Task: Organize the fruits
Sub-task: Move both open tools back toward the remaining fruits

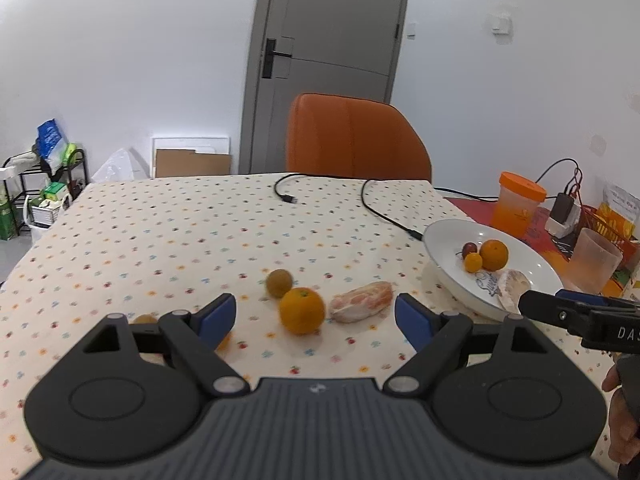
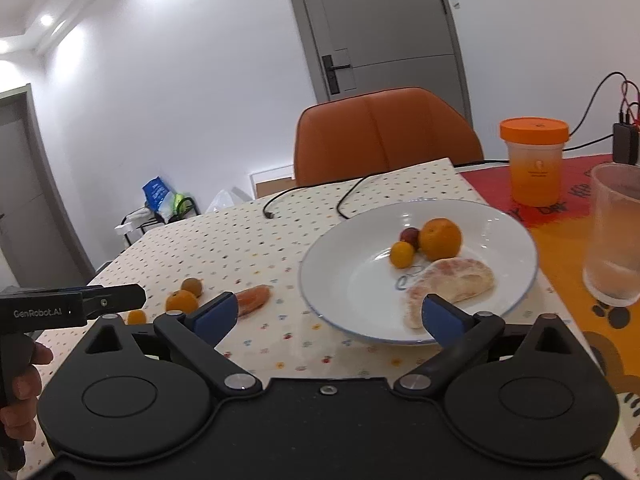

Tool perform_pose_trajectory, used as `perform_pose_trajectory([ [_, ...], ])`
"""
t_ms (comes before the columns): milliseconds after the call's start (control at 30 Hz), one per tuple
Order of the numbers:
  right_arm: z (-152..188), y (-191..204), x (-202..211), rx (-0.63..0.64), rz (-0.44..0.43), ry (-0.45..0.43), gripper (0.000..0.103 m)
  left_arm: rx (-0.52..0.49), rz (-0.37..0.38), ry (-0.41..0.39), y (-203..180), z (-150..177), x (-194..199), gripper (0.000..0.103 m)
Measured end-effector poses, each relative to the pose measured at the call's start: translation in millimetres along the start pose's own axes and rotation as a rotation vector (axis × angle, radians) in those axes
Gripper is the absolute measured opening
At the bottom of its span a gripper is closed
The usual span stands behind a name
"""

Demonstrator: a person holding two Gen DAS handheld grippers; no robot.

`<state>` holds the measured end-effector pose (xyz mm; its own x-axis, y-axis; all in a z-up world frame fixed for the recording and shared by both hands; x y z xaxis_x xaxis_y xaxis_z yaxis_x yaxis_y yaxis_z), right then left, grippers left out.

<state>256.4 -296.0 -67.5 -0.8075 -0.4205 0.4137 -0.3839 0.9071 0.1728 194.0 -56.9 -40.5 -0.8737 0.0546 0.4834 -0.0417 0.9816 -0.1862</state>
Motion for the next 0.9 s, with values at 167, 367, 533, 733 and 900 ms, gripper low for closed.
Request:
perform_pose_trajectory([
  [167,1.1,13.9,-1.4,0.017,-0.022,0.004,0.100,0.023,-0.021,-0.012,14.9,3.7,11.0,0.085],
  [367,3.1,29.4,-3.2,0.038,-0.051,0.011,0.100,0.046,-0.037,-0.013,31.6,9.1,19.3,0.085],
  [533,3.7,42.5,-5.8,0.059,-0.068,0.020,0.103,0.093,-0.044,-0.010,47.4,11.4,22.7,0.085],
  [733,5.4,56.8,-10.2,0.088,-0.085,0.029,0.103,0.103,-0.086,-0.008,63.3,15.2,22.6,0.085],
  [900,6.4,67.4,-14.2,0.108,-0.098,0.039,0.103,0.108,-0.100,-0.011,72.6,16.3,21.1,0.083],
])
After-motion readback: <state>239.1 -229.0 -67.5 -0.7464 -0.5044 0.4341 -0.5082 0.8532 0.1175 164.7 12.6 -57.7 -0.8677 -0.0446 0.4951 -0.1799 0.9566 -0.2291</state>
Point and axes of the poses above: each gripper's, at about its wrist camera, not at the fingertips, and x roughly against the way its jaws point, y to its left, z to its underside, the point moved 6 cm from there along -x, roughly the way its jaws point, and after that the axes turned 4 degrees about x, right-handed, at the moved point
